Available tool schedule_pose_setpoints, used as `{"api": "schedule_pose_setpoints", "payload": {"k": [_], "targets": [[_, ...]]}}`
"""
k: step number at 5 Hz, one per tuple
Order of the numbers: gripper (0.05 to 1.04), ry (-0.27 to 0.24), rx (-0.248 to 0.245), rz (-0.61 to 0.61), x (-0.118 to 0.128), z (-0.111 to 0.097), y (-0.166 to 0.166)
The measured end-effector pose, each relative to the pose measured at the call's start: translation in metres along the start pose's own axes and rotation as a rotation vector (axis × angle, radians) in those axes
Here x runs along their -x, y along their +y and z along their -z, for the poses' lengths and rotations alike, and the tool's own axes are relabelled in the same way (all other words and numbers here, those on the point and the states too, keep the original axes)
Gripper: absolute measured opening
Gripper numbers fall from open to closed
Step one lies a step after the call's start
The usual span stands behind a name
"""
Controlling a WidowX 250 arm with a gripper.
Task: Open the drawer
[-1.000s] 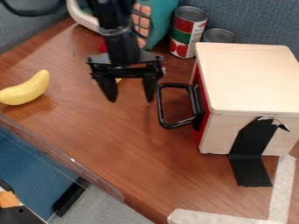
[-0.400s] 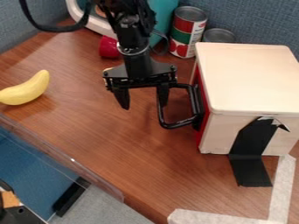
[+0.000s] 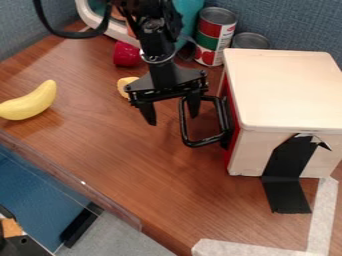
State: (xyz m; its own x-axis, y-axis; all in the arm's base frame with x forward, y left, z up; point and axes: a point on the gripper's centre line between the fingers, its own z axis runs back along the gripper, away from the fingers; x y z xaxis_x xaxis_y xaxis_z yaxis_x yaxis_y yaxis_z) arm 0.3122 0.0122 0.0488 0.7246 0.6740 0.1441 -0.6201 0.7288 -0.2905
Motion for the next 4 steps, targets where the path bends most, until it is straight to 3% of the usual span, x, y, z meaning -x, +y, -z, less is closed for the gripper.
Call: {"api": "schedule_pose_setpoints", "payload": {"k": [1, 3, 4], "targets": [[0.999, 0.021, 0.012, -0.049, -0.001, 0.008, -0.001], [0.950, 0.030, -0.039, -0.068, 0.002, 0.030, 0.005], [0.667, 0.017, -0.048, -0.052, 0.004, 0.034, 0.005]]}}
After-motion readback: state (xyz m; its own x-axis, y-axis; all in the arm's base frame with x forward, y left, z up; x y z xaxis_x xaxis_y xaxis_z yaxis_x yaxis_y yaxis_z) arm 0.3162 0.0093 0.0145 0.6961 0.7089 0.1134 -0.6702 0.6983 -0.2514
